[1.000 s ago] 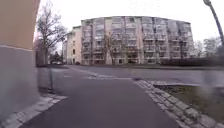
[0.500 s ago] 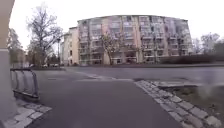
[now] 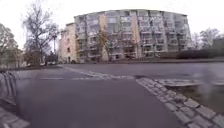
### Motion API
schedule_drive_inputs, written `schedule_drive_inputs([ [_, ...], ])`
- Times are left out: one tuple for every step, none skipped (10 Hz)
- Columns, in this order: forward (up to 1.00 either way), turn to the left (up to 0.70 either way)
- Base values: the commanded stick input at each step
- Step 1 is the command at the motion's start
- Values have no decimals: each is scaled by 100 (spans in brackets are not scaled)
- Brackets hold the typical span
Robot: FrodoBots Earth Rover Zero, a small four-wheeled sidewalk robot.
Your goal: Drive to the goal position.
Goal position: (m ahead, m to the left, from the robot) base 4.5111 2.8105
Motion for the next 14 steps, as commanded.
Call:
schedule_drive_inputs([
  [100, 0],
  [100, 0],
  [100, 0],
  [100, 0],
  [100, 6],
  [100, 23],
  [100, 40],
  [100, 40],
  [100, 34],
  [100, 32],
  [100, 24],
  [100, 0],
  [100, 0],
  [100, 0],
])
